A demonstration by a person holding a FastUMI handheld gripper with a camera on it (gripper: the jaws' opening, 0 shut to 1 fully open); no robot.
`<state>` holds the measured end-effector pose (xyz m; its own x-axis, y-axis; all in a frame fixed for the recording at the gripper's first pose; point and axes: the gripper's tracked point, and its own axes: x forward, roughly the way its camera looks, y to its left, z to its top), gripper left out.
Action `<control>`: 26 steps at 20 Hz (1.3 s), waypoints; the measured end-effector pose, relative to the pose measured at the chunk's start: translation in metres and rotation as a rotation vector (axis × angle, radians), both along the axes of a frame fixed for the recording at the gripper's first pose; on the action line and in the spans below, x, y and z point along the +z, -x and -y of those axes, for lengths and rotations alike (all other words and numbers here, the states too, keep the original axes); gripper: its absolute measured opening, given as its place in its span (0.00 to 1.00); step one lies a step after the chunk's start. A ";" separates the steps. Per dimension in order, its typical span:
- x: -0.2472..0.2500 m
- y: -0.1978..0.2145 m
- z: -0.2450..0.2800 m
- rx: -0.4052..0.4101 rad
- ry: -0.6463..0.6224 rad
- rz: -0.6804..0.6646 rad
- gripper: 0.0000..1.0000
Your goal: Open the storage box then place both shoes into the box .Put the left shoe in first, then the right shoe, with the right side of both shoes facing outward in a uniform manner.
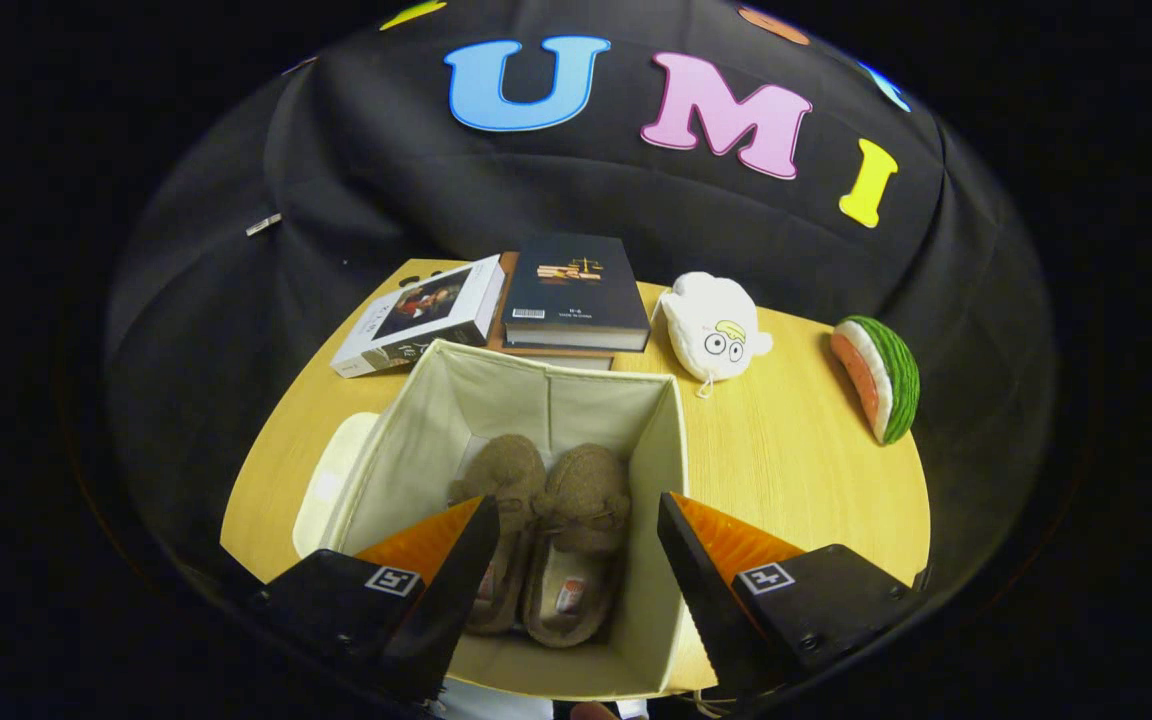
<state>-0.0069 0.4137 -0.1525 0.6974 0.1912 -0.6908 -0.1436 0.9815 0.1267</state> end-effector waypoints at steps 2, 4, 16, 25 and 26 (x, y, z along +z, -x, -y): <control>0.009 -0.004 0.007 0.004 -0.021 0.044 0.99; 0.020 -0.011 0.021 -0.011 -0.049 0.086 0.98; 0.101 -0.063 0.230 -0.173 -0.086 0.378 0.98; 0.120 -0.050 0.386 -0.283 -0.076 0.495 0.98; 0.121 -0.046 0.400 -0.288 -0.081 0.502 0.98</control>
